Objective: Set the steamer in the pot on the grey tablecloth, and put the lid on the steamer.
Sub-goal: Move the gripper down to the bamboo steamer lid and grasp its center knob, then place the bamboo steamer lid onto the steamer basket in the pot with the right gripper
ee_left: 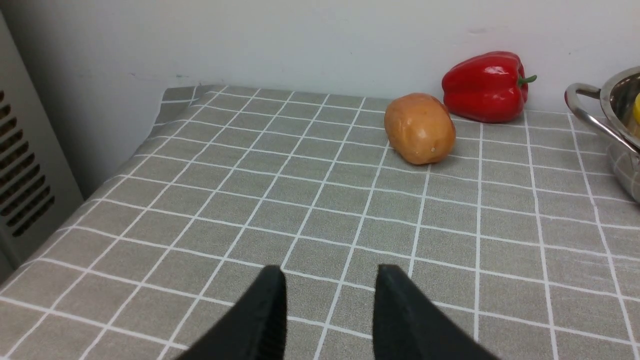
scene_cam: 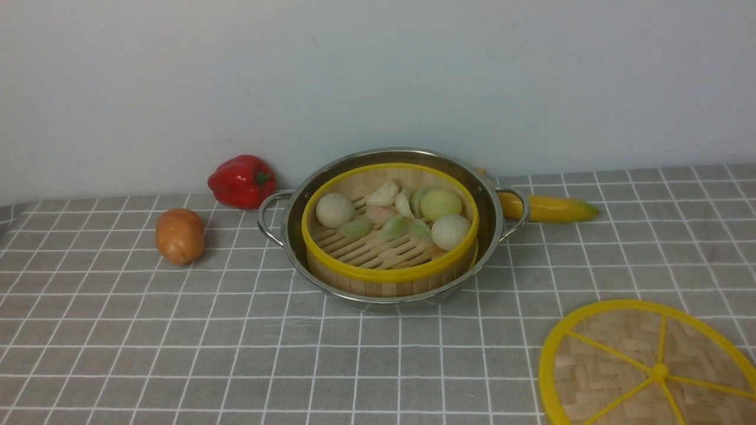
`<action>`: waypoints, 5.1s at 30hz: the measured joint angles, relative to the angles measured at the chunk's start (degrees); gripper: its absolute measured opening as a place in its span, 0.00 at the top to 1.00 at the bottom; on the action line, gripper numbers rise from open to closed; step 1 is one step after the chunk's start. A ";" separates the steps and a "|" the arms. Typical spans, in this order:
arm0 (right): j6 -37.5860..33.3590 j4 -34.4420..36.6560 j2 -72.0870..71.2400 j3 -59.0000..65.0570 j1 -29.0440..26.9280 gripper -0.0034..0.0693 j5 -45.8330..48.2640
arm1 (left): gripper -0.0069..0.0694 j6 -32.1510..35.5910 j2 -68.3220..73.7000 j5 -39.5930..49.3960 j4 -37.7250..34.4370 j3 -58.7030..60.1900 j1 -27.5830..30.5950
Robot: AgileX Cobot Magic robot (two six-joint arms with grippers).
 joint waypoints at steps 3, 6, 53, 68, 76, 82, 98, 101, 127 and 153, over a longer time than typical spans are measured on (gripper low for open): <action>0.00 0.00 0.00 0.00 0.00 0.62 0.00 | 0.59 -0.04 0.00 0.00 0.00 0.00 0.00; -0.20 -0.30 0.00 0.00 0.00 0.62 0.00 | 0.59 -0.06 0.00 0.00 0.00 0.00 0.00; -36.62 22.58 46.65 -48.80 0.00 0.62 40.14 | 0.59 -0.06 0.00 0.00 0.05 0.00 0.00; -38.51 25.83 80.13 -52.74 0.08 0.56 38.93 | 0.59 -0.06 0.00 0.00 0.05 0.00 0.00; -30.40 14.51 86.87 -52.74 7.91 0.43 36.55 | 0.59 -0.06 0.00 0.00 0.05 0.00 0.00; -21.65 4.92 89.06 -52.76 12.56 0.43 35.62 | 0.59 -0.06 0.00 0.00 0.05 0.00 0.00; -18.30 2.69 94.43 -53.06 13.17 0.52 31.43 | 0.59 -0.01 0.00 0.00 0.05 0.00 0.00; -18.05 2.71 95.68 -53.06 13.17 0.54 31.58 | 0.59 -0.01 0.00 0.00 0.05 0.00 0.00; -8.90 3.07 85.31 -63.72 13.75 0.75 19.94 | 0.59 -0.07 0.00 0.00 0.05 0.00 0.00; -41.78 17.17 110.85 -103.17 28.12 0.75 31.99 | 0.59 -0.01 0.00 0.00 0.05 0.00 0.00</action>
